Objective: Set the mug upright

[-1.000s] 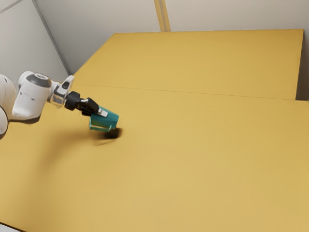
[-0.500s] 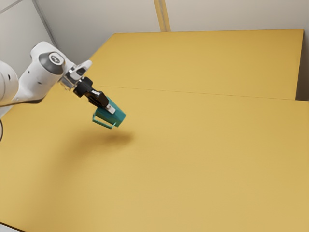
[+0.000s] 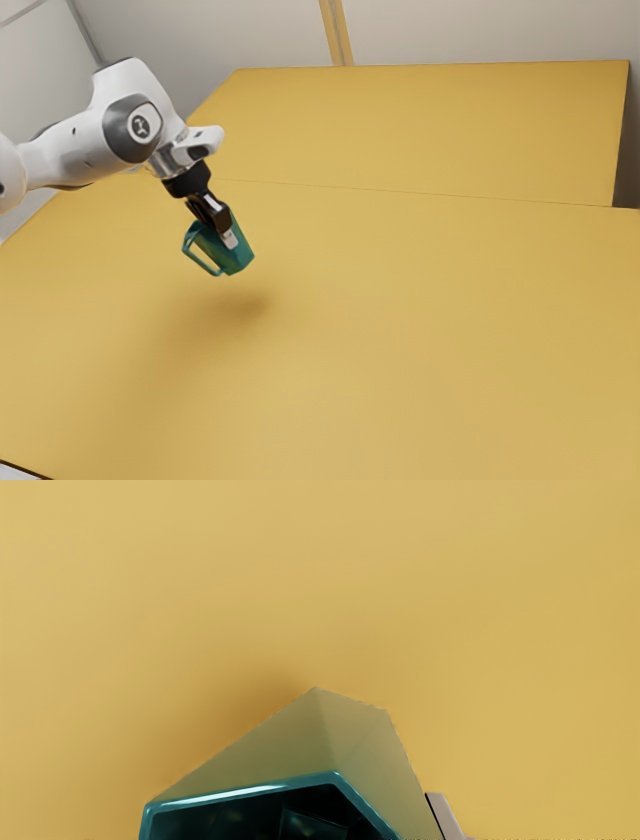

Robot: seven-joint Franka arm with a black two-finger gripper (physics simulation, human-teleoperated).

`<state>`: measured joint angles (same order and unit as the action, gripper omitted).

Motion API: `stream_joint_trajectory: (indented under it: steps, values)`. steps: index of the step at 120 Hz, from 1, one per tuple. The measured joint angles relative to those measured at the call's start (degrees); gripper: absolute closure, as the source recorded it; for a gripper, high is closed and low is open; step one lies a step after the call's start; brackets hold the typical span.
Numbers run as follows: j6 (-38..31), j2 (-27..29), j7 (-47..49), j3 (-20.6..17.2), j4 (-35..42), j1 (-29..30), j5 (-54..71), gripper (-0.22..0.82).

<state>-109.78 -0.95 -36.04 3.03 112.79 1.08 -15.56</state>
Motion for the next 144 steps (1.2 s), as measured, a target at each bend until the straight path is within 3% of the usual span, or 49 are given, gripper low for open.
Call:
stream_joint_trajectory:
  steps: [36, 97, 144]
  values:
    - [-5.5, 2.5, 8.4, -1.1, 6.4, -4.8, 7.5, 0.78]
    - [-19.1, 4.1, 22.8, -3.6, 15.3, -2.0, 16.8, 0.78]
    - [-22.6, 7.8, 31.4, -5.7, 20.6, -2.9, 17.8, 0.78]
